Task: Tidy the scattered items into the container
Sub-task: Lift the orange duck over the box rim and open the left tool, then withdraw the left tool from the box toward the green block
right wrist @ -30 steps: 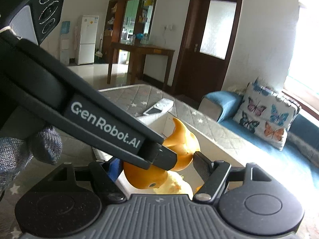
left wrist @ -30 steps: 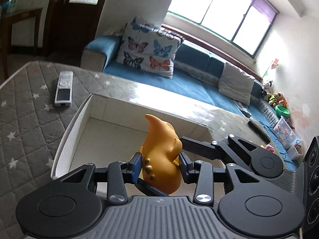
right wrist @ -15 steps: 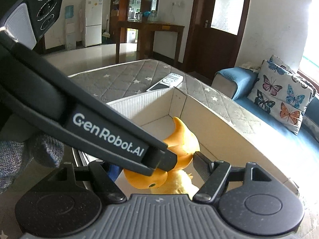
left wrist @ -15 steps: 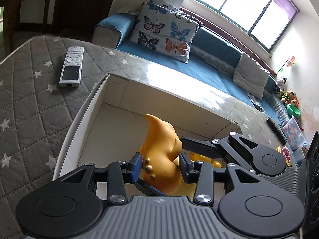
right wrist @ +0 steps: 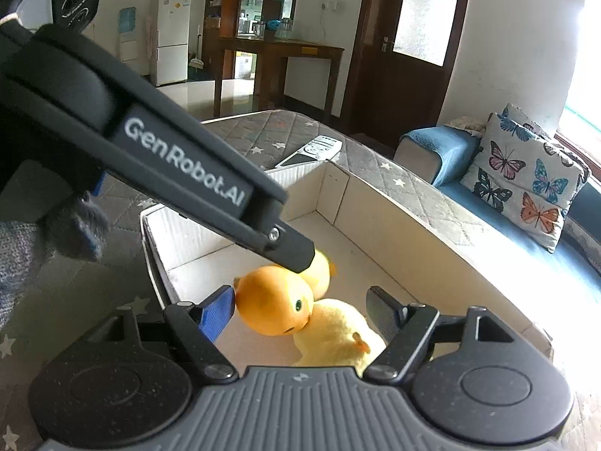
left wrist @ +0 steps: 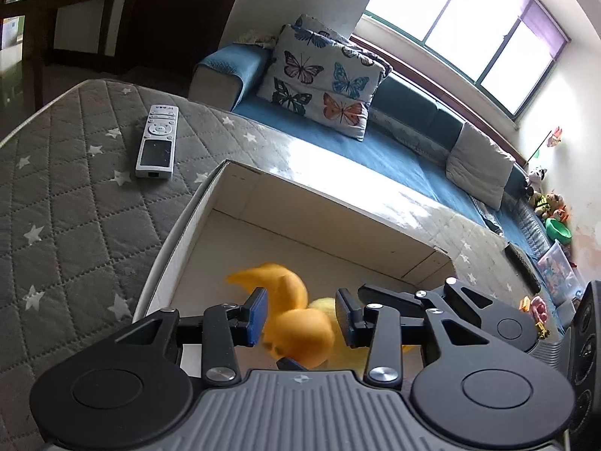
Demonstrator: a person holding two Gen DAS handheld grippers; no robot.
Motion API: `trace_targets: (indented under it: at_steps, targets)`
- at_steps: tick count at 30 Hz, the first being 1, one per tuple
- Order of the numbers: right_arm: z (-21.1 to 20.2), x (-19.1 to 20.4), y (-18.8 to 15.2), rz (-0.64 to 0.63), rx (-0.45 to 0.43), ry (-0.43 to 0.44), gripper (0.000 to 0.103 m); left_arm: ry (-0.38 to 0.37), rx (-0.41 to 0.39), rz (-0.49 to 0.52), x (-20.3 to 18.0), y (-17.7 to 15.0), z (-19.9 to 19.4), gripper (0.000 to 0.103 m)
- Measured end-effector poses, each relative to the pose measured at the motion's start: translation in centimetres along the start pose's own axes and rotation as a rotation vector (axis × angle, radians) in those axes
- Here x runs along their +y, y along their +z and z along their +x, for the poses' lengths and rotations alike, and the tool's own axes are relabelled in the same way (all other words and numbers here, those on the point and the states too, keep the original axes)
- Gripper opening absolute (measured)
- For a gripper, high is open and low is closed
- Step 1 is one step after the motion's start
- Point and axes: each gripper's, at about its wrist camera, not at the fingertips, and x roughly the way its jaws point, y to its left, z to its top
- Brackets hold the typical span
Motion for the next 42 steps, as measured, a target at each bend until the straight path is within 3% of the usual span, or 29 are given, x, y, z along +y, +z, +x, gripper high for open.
trace_targets:
  at_steps: [11,23,42]
  targets:
    - [-5.0,0.4,-1.0,0.030,-0.078,-0.059,0.082,-0.010,-0.049,0.001,-1.0,-2.6,-3.8,0.042]
    - [-11.5,2.3,-5.2,0.109,-0.144,-0.118,0.083,-0.036,-0.056,0.001,-2.8,-7.8,-6.9,0.042]
    - [-15.3,6.0,-12.3,0.197,-0.129,-0.114,0.083,0.017,-0.005,-0.023,-3.5,-14.5,-7.3,0.042]
